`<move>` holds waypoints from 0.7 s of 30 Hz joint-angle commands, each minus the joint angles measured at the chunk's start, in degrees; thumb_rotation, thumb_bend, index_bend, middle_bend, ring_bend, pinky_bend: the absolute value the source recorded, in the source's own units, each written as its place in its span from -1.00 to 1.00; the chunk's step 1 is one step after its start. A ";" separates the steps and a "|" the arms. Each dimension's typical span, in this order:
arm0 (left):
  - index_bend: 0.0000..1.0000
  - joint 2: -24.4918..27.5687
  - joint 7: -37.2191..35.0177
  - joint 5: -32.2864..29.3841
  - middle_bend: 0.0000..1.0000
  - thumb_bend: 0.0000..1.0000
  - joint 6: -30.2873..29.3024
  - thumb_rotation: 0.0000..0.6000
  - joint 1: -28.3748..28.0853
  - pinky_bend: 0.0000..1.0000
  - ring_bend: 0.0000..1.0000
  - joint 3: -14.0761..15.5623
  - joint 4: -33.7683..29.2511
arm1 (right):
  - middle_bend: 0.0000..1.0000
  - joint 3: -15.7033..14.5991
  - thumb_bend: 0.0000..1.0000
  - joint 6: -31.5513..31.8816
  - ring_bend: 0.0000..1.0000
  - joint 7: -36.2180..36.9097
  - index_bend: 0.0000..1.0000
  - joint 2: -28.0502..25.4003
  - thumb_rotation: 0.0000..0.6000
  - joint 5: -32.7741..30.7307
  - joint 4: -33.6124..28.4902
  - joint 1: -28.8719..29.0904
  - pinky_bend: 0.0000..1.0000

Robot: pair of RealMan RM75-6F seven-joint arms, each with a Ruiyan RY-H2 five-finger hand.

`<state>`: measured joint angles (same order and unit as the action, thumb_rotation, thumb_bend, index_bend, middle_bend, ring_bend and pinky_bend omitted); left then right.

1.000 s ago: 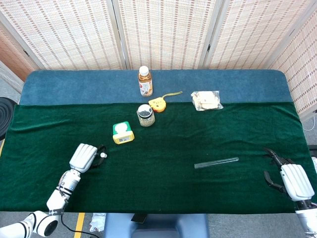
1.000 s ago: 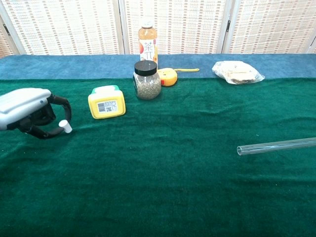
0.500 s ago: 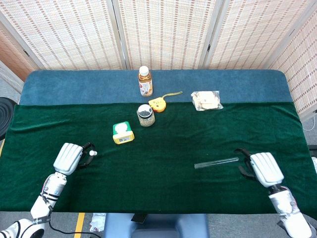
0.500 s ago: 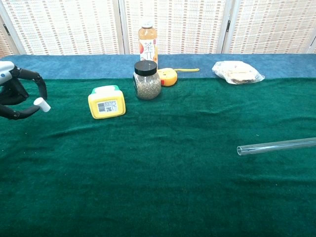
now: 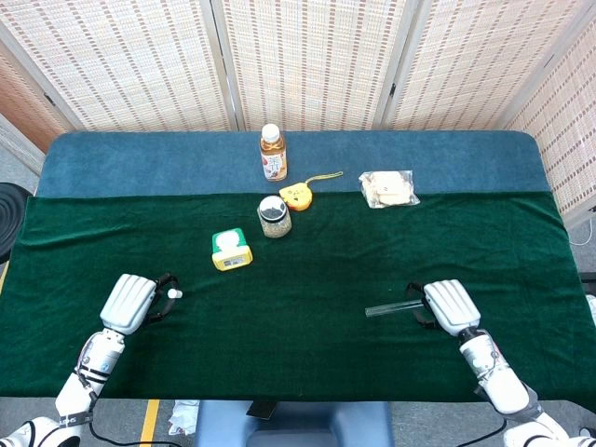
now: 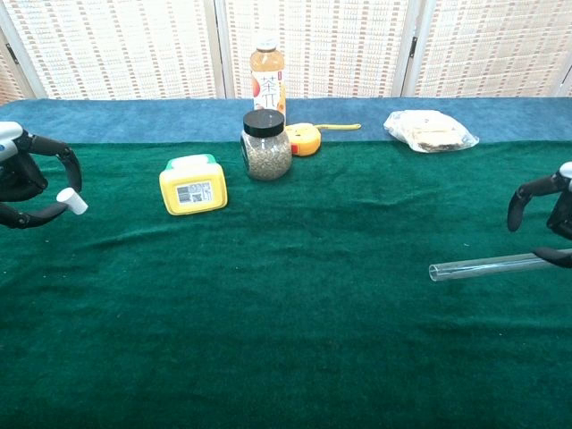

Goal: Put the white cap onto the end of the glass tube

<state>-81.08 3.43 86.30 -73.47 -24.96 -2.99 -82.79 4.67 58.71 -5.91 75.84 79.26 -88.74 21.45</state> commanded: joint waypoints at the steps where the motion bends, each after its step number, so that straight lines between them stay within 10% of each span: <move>1: 0.23 -0.12 -0.06 0.00 1.00 -0.04 0.20 1.00 -0.01 0.68 0.92 0.04 0.18 | 0.91 0.07 -0.18 -1.11 1.00 -0.81 -0.15 1.26 1.00 -1.16 1.22 0.86 1.00; 21: 0.22 -1.08 0.00 -0.15 1.00 -0.04 1.40 1.00 0.07 0.68 0.91 0.28 1.15 | 0.92 -1.01 -0.18 -2.76 1.00 -6.66 -0.15 4.91 1.00 -4.22 5.47 3.29 1.00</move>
<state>-82.15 3.43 86.16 -72.06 -24.89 -2.71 -81.64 3.70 55.94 -12.46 80.68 75.13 -83.36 24.70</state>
